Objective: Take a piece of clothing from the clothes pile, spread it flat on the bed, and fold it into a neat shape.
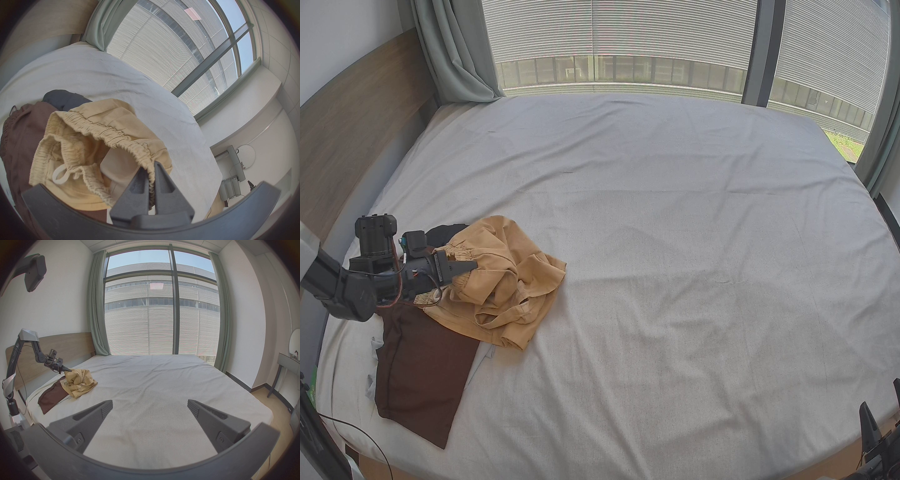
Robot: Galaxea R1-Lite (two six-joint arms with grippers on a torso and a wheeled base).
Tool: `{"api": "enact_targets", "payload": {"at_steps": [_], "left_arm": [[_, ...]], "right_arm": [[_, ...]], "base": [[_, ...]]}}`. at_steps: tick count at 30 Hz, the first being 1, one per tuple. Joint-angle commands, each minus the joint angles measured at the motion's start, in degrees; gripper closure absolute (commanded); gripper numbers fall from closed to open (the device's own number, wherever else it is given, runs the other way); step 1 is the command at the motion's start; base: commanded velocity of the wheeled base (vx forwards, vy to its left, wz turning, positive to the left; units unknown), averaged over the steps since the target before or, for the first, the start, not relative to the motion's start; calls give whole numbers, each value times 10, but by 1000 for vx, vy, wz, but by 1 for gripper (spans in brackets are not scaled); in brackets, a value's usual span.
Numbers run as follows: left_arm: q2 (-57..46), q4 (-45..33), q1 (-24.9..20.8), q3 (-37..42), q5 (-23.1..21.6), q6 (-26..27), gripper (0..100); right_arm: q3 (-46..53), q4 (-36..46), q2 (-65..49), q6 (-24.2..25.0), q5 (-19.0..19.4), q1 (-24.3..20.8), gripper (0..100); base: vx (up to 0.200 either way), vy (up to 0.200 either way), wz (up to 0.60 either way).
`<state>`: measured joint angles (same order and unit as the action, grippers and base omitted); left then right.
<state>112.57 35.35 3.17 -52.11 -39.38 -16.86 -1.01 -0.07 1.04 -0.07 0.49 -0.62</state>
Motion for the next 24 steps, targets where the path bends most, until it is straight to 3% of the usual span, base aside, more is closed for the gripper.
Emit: {"api": "enact_targets", "payload": {"at_steps": [1, 8, 17, 24], "left_arm": [[-66, 26, 21, 70, -12, 0, 100], [-110, 66, 22, 159, -14, 0, 100], [-119, 113, 16, 214, -17, -6, 100], [-144, 171, -1, 274, -17, -42, 100]], "right_arm": [[9, 0, -7, 0, 0, 0, 0], [9, 0, -7, 0, 0, -1, 0], [9, 0, -6, -1, 0, 0, 0], [9, 0, -6, -1, 0, 0, 0]], "base": [[0, 0, 0], [0, 0, 0], [0, 0, 0], [0, 0, 0]]}}
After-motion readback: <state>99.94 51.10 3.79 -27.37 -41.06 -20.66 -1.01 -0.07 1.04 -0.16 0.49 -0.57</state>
